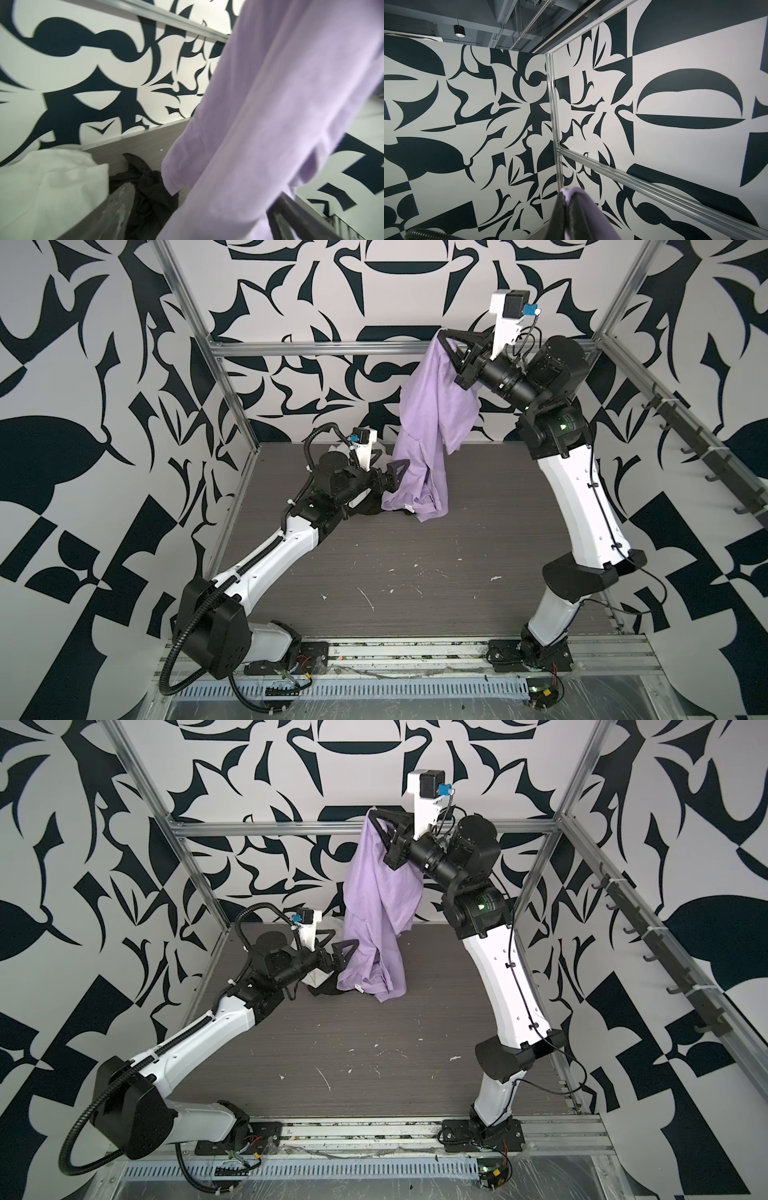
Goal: Pick out a specific cloth from the pile
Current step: 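Raise the lavender cloth higher with the right gripper, pulling it free of the pile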
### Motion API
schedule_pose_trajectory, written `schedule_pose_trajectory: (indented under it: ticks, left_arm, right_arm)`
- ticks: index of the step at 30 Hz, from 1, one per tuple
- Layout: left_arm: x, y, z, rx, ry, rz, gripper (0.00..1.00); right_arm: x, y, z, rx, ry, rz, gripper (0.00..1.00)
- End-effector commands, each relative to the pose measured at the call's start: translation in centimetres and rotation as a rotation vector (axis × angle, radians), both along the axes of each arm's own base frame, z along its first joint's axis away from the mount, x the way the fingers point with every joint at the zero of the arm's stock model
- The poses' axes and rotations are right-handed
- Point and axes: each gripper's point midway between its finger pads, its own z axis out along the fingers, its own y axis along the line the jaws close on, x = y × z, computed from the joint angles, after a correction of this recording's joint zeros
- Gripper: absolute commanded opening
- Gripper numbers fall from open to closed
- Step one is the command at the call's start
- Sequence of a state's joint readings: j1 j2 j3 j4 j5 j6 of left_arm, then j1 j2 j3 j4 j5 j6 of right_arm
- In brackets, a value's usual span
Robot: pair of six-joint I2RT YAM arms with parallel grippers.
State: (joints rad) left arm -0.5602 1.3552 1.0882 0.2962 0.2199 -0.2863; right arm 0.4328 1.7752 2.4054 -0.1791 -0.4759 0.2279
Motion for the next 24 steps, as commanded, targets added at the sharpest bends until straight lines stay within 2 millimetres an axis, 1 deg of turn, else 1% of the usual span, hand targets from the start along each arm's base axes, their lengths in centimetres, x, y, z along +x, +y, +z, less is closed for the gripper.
schedule_pose_trajectory:
  ticks: [1, 4, 5, 8, 17, 20, 24]
  left_arm:
    - [-1.01, -0.87, 3.17, -0.023, -0.097, -0.048, 0.95]
    - [-1.37, -1.28, 3.29, -0.024, -0.105, -0.069, 0.86]
    - [-1.39, -1.37, 3.26, -0.023, -0.106, -0.072, 0.80]
    - [-1.48, -1.62, 3.27, -0.024, -0.106, -0.082, 0.67]
    - [-1.42, -1.16, 3.28, -0.023, -0.109, -0.053, 0.32]
    - [-1.51, -1.02, 3.41, -0.026, -0.110, -0.046, 0.18]
    - [-1.80, -0.88, 3.67, -0.032, -0.117, -0.045, 0.16]
  right_arm:
    - [-4.16, -1.46, 4.72, 0.064, -0.164, 0.008, 0.00]
    - [-4.31, -1.46, 4.84, 0.066, -0.167, 0.009, 0.00]
    - [-4.43, -1.38, 4.86, 0.067, -0.167, 0.012, 0.00]
    - [-4.53, -1.27, 4.78, 0.066, -0.164, 0.015, 0.00]
    - [-4.82, -1.17, 4.64, 0.063, -0.165, 0.017, 0.00]
    - [-4.56, -1.13, 4.43, 0.063, -0.159, 0.012, 0.00]
    - [-4.61, -1.13, 4.37, 0.061, -0.159, 0.015, 0.00]
